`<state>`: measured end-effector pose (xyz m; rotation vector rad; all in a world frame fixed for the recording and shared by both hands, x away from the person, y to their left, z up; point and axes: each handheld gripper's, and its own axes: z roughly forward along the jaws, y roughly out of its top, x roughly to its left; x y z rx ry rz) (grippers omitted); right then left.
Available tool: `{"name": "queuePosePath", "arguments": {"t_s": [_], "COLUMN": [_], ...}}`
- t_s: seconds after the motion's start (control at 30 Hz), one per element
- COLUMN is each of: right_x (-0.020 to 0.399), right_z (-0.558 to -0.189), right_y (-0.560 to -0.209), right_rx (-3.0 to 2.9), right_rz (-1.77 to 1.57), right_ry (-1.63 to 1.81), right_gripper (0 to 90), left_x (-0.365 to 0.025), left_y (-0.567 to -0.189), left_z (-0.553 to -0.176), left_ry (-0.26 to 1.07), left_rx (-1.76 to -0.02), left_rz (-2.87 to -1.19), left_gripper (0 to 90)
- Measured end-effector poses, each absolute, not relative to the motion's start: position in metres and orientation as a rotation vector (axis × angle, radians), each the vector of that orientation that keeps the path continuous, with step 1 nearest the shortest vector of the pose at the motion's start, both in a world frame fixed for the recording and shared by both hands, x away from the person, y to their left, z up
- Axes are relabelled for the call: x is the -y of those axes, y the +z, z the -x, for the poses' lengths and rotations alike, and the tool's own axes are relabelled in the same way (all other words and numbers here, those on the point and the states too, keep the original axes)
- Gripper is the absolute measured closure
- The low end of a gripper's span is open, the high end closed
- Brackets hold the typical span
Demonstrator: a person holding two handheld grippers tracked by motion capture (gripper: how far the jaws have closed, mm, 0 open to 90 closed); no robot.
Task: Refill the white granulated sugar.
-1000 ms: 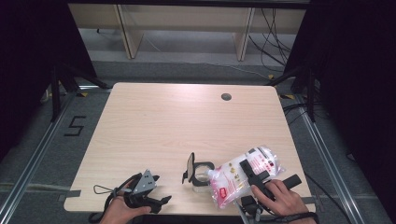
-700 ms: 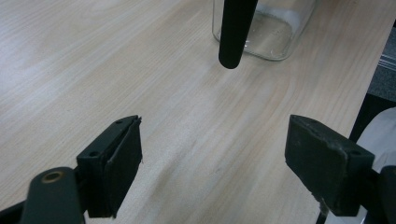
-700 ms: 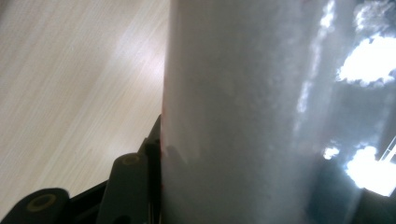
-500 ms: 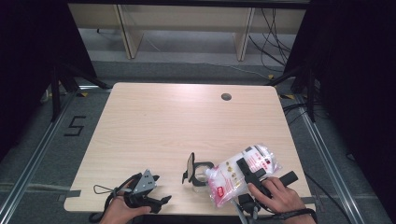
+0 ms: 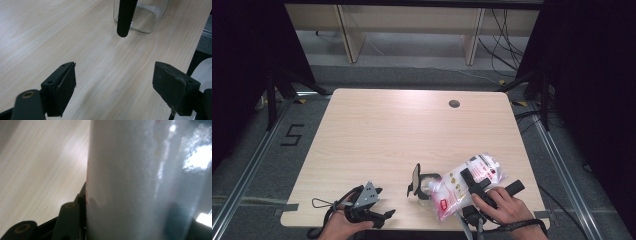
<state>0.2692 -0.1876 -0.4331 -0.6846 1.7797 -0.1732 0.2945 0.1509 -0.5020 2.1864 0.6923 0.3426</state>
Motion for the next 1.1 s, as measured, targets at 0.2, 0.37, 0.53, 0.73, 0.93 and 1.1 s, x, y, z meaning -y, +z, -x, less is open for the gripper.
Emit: {"name": "queuePosePath", "arguments": {"t_s": [0.2, 0.37, 0.53, 0.73, 0.93, 1.1], "right_x": [0.187, 0.187, 0.186, 0.186, 0.186, 0.188], "right_z": [-0.270, -0.266, -0.265, -0.267, -0.264, -0.265], "right_y": [-0.430, -0.427, -0.423, -0.430, -0.427, -0.431], "right_rx": [-1.763, -1.757, -1.752, -1.761, -1.783, -1.776], "right_rz": [0.728, 0.726, 0.725, 0.748, 0.715, 0.703], "right_ry": [-0.188, -0.193, -0.209, -0.206, -0.211, -0.186], "right_gripper": [53.4, 53.4, 53.5, 53.9, 54.1, 54.2], "left_x": [-0.151, -0.151, -0.151, -0.152, -0.151, -0.152], "left_y": [-0.502, -0.502, -0.502, -0.501, -0.502, -0.502], "left_z": [-0.294, -0.294, -0.294, -0.294, -0.295, -0.294], "left_ry": [0.342, 0.341, 0.346, 0.352, 0.338, 0.343], "left_rx": [-0.695, -0.692, -0.697, -0.695, -0.690, -0.695], "left_rz": [-2.184, -2.186, -2.180, -2.184, -2.184, -2.180], "left_gripper": [18.6, 18.6, 18.6, 18.6, 18.6, 18.6]}}
